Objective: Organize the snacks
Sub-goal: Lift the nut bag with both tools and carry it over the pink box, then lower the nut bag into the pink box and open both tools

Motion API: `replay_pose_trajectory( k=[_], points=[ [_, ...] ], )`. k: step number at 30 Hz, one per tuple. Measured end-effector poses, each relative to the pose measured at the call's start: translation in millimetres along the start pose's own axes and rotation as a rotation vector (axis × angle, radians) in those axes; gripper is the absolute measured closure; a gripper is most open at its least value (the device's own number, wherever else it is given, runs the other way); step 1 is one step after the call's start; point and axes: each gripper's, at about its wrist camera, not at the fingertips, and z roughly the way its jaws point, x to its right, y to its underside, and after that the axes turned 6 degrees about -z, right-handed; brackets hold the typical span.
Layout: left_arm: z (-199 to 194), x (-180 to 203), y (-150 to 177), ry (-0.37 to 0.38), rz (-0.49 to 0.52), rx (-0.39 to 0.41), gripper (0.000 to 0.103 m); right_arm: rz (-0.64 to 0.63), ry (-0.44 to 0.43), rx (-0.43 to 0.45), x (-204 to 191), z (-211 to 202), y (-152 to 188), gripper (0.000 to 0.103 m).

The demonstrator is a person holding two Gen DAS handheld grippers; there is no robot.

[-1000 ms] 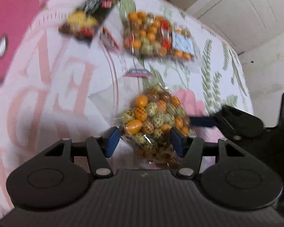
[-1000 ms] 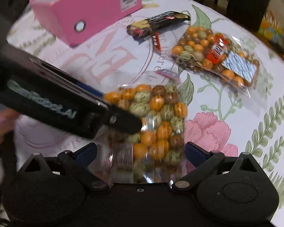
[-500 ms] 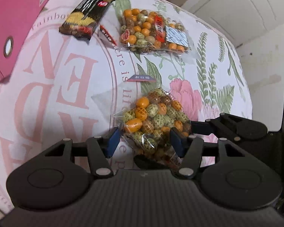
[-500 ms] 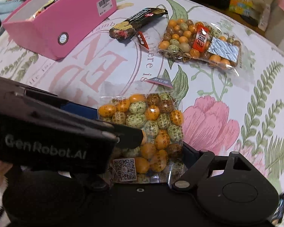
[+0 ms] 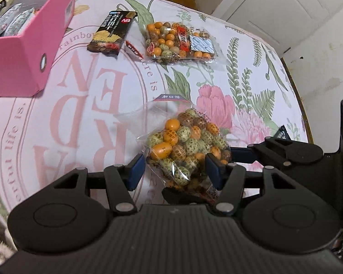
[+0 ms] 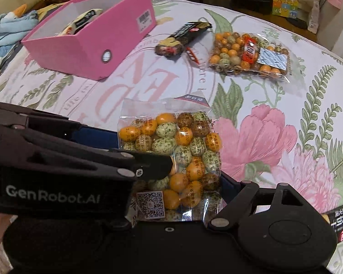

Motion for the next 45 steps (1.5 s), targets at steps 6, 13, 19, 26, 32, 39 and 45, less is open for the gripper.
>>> replay_pose_trajectory(
  k=[6,13,19,26,32,39,45],
  points=[
    [-36,-6,5,0.039,0.005,-0.036,0.047,-0.058,0.017,0.006,-30,-31,-4,0.016],
    [-94,-13,1,0.059,0.055,0.023,0.047,-0.145,0.059,0.071,-68,-66,-27,0.016],
    [-141,-28,-10,0.051,0.082,0.165,0.047,-0.228,0.076,0.19,-94,-83,-57,0.016],
    [-177,-59,-42,-0.003,0.035,0.3,0.047,-0.365,0.107,0.299,-123,-79,-111,0.016],
    [-194,-98,-73,-0.024,-0.026,0.412,0.047,-0.546,0.131,0.394,-150,-64,-156,0.016],
    [-188,-145,-106,-0.041,-0.104,0.485,0.046,-0.669,0.128,0.469,-162,-32,-200,0.016],
    [-165,-184,-138,-0.075,-0.178,0.494,0.047,-0.729,0.077,0.478,-161,8,-233,0.016]
  ],
)
